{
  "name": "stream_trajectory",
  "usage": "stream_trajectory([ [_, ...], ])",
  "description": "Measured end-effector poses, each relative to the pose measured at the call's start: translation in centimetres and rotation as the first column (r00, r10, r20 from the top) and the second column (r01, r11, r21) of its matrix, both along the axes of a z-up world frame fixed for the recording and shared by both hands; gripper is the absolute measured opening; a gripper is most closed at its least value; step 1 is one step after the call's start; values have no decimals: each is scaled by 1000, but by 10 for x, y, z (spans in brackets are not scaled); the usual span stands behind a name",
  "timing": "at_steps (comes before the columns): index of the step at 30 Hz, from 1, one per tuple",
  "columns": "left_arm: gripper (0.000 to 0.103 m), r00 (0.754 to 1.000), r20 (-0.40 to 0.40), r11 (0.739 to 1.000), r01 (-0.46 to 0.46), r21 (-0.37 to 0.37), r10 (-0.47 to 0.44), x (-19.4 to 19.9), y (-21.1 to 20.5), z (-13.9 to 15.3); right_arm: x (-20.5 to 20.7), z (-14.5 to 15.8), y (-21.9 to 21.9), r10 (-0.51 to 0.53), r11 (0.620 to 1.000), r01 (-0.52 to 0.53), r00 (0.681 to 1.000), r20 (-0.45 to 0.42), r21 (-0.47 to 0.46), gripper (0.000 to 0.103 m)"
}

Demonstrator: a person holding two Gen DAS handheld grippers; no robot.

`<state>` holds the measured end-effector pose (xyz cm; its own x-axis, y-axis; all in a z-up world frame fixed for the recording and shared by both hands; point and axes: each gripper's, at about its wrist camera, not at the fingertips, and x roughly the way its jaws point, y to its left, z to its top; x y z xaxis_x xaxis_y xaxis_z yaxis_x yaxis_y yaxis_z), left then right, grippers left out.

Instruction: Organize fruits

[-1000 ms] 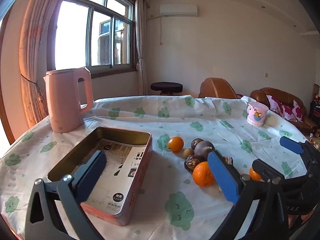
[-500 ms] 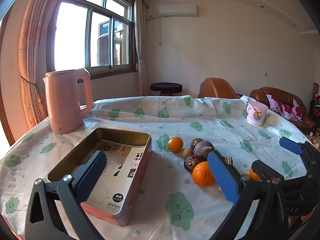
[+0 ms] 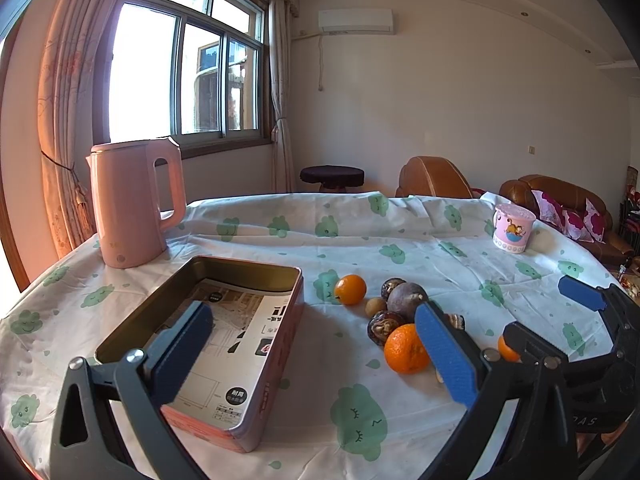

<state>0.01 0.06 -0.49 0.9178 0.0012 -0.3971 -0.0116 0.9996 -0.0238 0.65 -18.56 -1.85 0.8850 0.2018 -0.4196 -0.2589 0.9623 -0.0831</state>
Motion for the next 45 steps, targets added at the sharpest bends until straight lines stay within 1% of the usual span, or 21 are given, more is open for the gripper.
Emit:
stream_trajectory([
  [37, 103, 1000, -8, 1000, 2, 1, -2, -1, 0, -4, -1, -9, 5, 8, 1000, -8, 1000, -17, 2, 102],
  [45, 103, 1000, -20, 1000, 8, 2, -8, 0, -3, -13, 0, -10, 3, 3, 1000, -3, 1000, -20, 2, 102],
])
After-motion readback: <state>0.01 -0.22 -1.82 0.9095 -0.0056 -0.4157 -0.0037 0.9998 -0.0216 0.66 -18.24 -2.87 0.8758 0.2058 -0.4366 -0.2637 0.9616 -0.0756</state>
